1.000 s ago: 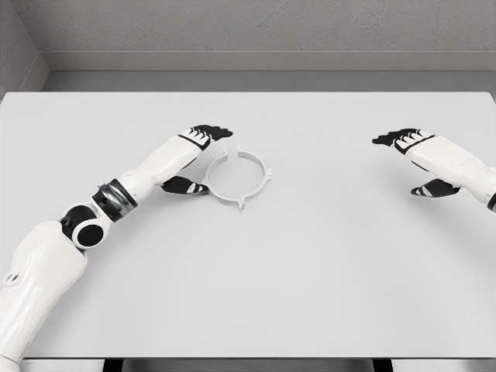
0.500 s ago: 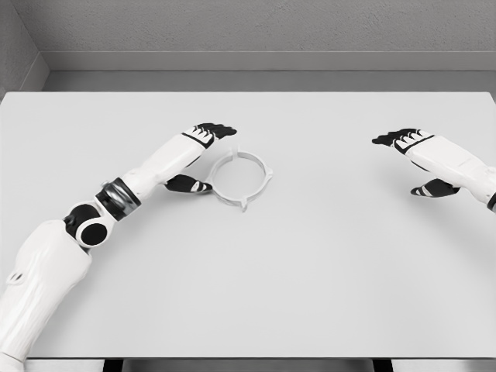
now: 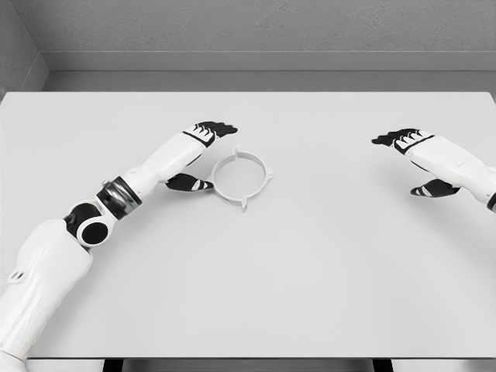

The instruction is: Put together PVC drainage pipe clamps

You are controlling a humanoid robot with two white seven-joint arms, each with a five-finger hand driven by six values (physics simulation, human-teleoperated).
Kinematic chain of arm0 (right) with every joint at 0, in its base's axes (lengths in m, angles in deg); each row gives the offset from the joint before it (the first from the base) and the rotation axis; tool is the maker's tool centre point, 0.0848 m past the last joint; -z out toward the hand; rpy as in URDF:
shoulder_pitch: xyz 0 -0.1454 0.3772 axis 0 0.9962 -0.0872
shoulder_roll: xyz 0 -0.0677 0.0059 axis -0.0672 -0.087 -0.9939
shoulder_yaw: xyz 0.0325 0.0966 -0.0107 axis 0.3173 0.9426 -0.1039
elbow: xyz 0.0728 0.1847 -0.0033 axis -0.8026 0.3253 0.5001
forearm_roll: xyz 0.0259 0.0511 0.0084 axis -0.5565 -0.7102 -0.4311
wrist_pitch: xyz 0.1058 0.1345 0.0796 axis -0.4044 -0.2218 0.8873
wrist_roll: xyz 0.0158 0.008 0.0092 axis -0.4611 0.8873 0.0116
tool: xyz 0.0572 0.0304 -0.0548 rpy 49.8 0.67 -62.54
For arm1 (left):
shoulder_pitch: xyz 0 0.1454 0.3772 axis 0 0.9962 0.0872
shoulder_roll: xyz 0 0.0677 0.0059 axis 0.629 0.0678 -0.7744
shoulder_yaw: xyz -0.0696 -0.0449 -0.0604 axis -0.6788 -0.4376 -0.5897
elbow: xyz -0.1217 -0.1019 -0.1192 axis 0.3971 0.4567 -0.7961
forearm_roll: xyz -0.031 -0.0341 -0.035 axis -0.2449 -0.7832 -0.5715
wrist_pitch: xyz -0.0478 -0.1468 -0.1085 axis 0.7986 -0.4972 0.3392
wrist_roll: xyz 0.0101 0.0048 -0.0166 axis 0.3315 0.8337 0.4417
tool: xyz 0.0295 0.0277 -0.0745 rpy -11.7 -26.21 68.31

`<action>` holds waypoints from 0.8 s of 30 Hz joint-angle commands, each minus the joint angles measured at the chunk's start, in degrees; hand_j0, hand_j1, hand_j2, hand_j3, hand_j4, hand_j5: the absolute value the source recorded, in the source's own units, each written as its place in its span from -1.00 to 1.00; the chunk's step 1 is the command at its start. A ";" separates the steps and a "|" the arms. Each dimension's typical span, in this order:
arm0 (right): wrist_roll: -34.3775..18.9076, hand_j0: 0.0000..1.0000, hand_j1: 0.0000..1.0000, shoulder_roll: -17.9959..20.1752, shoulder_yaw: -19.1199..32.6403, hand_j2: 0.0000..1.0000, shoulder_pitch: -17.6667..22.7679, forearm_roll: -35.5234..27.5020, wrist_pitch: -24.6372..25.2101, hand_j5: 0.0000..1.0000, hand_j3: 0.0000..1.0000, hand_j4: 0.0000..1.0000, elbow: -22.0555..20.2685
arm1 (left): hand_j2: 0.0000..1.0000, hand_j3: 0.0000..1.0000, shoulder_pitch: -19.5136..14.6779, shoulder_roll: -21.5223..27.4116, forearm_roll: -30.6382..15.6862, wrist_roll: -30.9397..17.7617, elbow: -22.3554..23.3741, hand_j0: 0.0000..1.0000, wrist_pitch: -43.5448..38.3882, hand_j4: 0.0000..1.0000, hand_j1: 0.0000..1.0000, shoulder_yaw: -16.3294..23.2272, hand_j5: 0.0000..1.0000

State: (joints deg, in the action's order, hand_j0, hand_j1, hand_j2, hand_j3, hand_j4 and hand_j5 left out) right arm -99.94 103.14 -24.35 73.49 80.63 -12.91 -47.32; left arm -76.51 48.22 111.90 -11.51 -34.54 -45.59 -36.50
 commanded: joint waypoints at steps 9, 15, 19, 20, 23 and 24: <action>0.03 1.00 1.00 0.05 0.00 1.00 0.00 -0.38 0.16 1.00 1.00 1.00 -0.04 | 1.00 1.00 -0.09 -0.43 -0.46 0.03 -0.30 1.00 0.00 1.00 1.00 0.04 1.00; 0.03 1.00 1.00 0.05 0.00 1.00 0.00 -0.38 0.16 1.00 1.00 1.00 -0.04 | 1.00 1.00 -0.18 -0.25 -0.54 0.03 -0.47 1.00 0.00 1.00 1.00 -0.31 1.00; 0.03 1.00 1.00 0.05 0.00 1.00 0.00 -0.38 0.16 1.00 1.00 1.00 -0.04 | 1.00 1.00 0.09 0.36 -0.90 0.03 -0.65 1.00 0.00 1.00 1.00 -0.57 1.00; 0.03 1.00 1.00 0.05 0.00 1.00 0.00 -0.38 0.16 1.00 1.00 1.00 0.05 | 1.00 1.00 0.26 0.36 -0.90 0.03 -0.65 1.00 0.00 1.00 1.00 -0.57 1.00; 0.03 1.00 1.00 0.05 0.00 1.00 0.00 -0.38 0.16 1.00 1.00 1.00 -0.04 | 1.00 1.00 0.44 0.80 -0.90 0.03 -0.74 1.00 0.00 1.00 1.00 -0.04 1.00; 0.03 1.00 1.00 0.05 0.00 1.00 0.00 -0.38 0.16 1.00 1.00 1.00 -0.04 | 1.00 1.00 0.53 0.89 -0.90 0.03 -0.65 1.00 0.00 1.00 1.00 0.04 1.00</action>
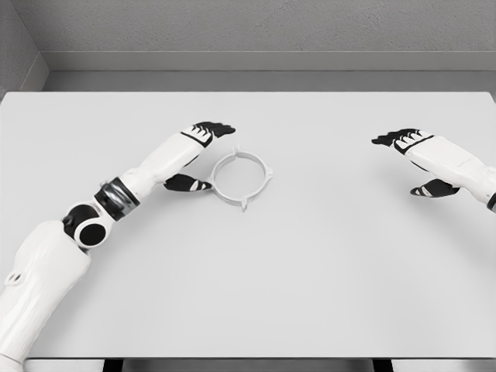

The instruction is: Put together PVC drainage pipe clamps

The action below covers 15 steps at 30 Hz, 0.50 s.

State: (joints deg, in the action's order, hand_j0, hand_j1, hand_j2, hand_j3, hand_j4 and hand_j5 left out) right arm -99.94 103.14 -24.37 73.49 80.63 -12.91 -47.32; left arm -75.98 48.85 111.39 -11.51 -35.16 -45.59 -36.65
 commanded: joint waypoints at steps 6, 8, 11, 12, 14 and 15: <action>0.03 1.00 1.00 0.05 0.02 1.00 0.00 -0.38 0.16 1.00 1.00 1.00 -0.04 | 1.00 1.00 0.61 0.71 -0.04 0.03 0.59 1.00 0.00 1.00 1.00 0.19 1.00; 0.03 1.00 1.00 0.05 0.02 1.00 0.00 -0.38 0.16 1.00 1.00 1.00 -0.04 | 1.00 1.00 0.62 0.62 0.05 0.03 0.68 1.00 0.00 1.00 1.00 0.19 1.00; 0.03 1.00 1.00 0.05 0.02 1.00 0.00 -0.38 0.16 1.00 1.00 1.00 -0.04 | 1.00 1.00 0.53 0.36 0.14 0.03 1.29 1.00 0.00 1.00 1.00 0.28 1.00; 0.03 1.00 1.00 0.05 0.02 1.00 0.00 -0.38 0.16 1.00 1.00 1.00 -0.04 | 1.00 1.00 0.44 0.27 0.14 0.03 1.38 1.00 0.00 1.00 1.00 0.28 1.00; 0.03 1.00 1.00 0.05 0.02 1.00 0.00 -0.38 0.16 1.00 1.00 1.00 -0.04 | 1.00 1.00 0.35 0.01 0.14 0.03 1.38 1.00 0.00 1.00 1.00 0.28 1.00; 0.03 1.00 1.00 0.05 0.02 1.00 0.00 -0.38 0.16 1.00 1.00 1.00 -0.04 | 1.00 1.00 0.35 -0.08 0.14 0.03 1.56 1.00 0.00 1.00 1.00 0.28 1.00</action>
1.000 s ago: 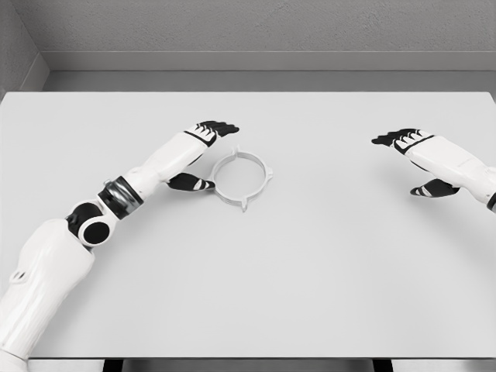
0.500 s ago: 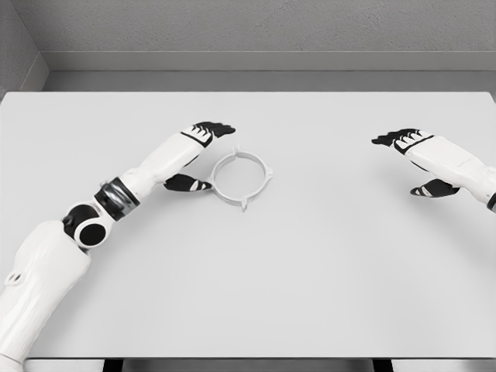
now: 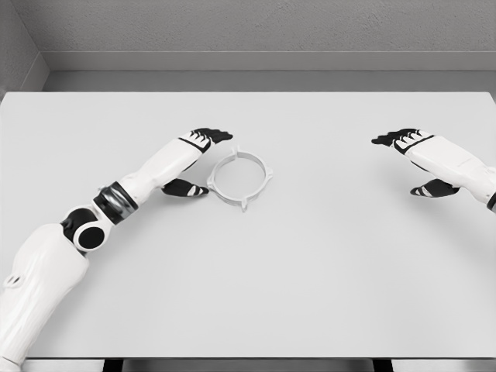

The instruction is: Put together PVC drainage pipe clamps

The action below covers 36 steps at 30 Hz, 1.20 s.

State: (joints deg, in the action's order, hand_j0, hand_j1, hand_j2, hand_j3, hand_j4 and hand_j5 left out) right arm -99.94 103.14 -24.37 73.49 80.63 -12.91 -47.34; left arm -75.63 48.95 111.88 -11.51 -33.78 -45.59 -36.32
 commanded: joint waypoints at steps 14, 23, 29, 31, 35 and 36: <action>0.03 1.00 1.00 0.05 0.02 1.00 0.00 -0.38 0.16 1.00 1.00 1.00 -0.02 | 1.00 1.00 -0.18 -1.60 -0.35 0.03 0.79 1.00 0.00 1.00 1.00 0.30 1.00; 0.03 1.00 1.00 0.05 0.02 1.00 0.00 -0.47 0.16 1.00 1.00 1.00 -0.02 | 1.00 1.00 -0.26 -2.48 -0.35 0.03 0.79 1.00 0.00 1.00 1.00 0.30 1.00; 0.03 1.00 1.00 0.04 0.02 1.00 0.00 -0.38 0.16 1.00 1.00 1.00 -0.11 | 1.00 1.00 -0.35 -2.48 -0.35 0.03 0.79 1.00 0.00 1.00 1.00 0.13 1.00; 0.03 1.00 1.00 -0.04 0.02 1.00 0.00 -0.38 0.16 1.00 1.00 1.00 -0.02 | 1.00 1.00 -0.53 -2.21 -0.35 0.03 0.79 1.00 0.00 1.00 1.00 -0.14 1.00; 0.03 1.00 1.00 -0.39 0.02 1.00 0.00 -0.38 0.16 1.00 1.00 1.00 -0.11 | 1.00 1.00 -0.26 -1.51 -0.61 0.03 0.35 1.00 0.00 1.00 1.00 -0.31 1.00; 0.03 1.00 1.00 -0.39 0.02 1.00 0.00 -0.39 0.16 1.00 1.00 1.00 -0.02 | 1.00 1.00 -0.26 -0.81 -0.96 0.03 0.17 1.00 0.00 1.00 1.00 -0.31 1.00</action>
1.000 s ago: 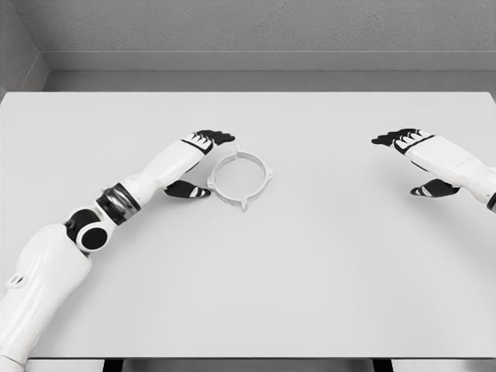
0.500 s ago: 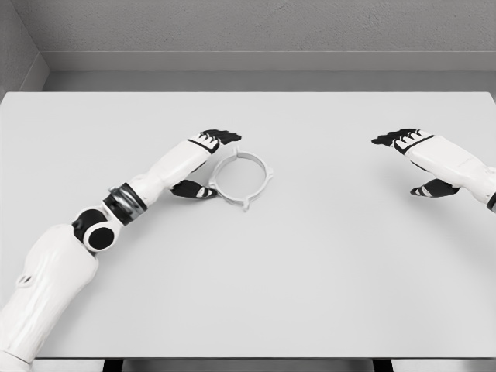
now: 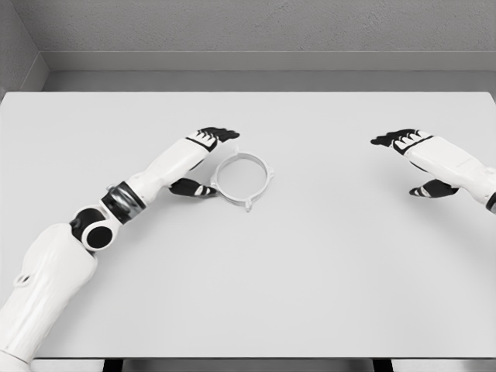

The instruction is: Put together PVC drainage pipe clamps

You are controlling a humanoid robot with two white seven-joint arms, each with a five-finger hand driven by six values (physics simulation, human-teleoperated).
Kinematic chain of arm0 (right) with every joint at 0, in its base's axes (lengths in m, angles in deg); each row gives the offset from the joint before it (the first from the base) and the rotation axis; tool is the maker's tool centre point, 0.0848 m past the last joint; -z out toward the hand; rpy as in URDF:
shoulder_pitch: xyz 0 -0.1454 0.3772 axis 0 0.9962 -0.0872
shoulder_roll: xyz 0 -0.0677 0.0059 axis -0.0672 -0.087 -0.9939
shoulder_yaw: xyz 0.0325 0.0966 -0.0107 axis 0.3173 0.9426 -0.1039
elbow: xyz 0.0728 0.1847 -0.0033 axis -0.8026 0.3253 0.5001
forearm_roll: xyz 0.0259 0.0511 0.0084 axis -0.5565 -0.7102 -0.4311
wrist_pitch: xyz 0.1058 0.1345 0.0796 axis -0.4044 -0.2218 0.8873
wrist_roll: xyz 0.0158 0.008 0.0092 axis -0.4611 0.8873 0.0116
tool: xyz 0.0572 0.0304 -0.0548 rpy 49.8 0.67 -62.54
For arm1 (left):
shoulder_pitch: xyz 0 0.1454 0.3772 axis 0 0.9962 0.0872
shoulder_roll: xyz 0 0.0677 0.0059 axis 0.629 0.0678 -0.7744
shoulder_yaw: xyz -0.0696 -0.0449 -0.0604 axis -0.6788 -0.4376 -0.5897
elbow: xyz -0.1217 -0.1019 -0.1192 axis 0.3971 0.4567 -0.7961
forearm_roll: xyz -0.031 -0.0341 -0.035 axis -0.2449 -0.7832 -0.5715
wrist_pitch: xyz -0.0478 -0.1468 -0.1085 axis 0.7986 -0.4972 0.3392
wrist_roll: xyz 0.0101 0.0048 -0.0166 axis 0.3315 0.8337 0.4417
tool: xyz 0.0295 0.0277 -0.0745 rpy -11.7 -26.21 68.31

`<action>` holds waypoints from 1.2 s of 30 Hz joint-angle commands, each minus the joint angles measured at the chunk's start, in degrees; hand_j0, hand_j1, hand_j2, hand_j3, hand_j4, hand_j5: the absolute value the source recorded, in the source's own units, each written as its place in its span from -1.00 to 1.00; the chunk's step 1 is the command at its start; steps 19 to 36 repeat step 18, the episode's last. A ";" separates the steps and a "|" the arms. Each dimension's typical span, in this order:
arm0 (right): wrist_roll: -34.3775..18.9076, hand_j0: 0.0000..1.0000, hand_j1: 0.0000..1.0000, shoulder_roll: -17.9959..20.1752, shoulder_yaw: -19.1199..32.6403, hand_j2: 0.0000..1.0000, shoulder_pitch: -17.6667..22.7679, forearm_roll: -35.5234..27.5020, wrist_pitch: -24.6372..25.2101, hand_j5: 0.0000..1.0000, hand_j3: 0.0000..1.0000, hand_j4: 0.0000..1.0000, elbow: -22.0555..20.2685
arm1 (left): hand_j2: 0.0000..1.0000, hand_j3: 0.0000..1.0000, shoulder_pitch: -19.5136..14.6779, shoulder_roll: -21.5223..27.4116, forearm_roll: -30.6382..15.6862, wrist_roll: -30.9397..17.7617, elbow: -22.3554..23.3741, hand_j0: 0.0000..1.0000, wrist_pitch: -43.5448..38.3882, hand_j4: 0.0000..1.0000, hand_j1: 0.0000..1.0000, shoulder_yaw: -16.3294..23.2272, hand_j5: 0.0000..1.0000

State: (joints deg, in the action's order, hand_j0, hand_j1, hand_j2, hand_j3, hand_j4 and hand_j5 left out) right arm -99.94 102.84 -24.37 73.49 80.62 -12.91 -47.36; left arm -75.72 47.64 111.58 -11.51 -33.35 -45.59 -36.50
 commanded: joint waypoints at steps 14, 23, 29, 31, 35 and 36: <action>0.03 1.00 1.00 -0.18 0.02 1.00 0.00 -0.37 0.16 1.00 1.00 1.00 0.00 | 1.00 1.00 4.57 25.38 -2.42 0.12 -6.67 1.00 0.00 1.00 1.00 -9.71 1.00; 0.03 1.00 1.00 -0.09 0.02 1.00 0.00 -0.37 0.16 1.00 1.00 1.00 0.00 | 1.00 1.00 5.45 25.47 -2.42 0.21 -6.14 1.00 0.00 1.00 1.00 -11.56 1.00; 0.03 1.00 1.00 -0.09 0.02 1.00 0.00 -0.37 0.16 1.00 1.00 1.00 0.00 | 1.00 1.00 5.45 25.47 -2.42 0.21 -6.14 1.00 0.00 1.00 1.00 -11.56 1.00; 0.03 1.00 1.00 -0.09 0.02 1.00 0.00 -0.37 0.16 1.00 1.00 1.00 0.00 | 1.00 1.00 5.45 25.47 -2.42 0.21 -6.14 1.00 0.00 1.00 1.00 -11.56 1.00; 0.03 1.00 1.00 -0.09 0.02 1.00 0.00 -0.37 0.16 1.00 1.00 1.00 0.00 | 1.00 1.00 5.45 25.47 -2.42 0.21 -6.14 1.00 0.00 1.00 1.00 -11.56 1.00; 0.03 1.00 1.00 -0.09 0.02 1.00 0.00 -0.37 0.16 1.00 1.00 1.00 0.00 | 1.00 1.00 5.45 25.47 -2.42 0.21 -6.14 1.00 0.00 1.00 1.00 -11.56 1.00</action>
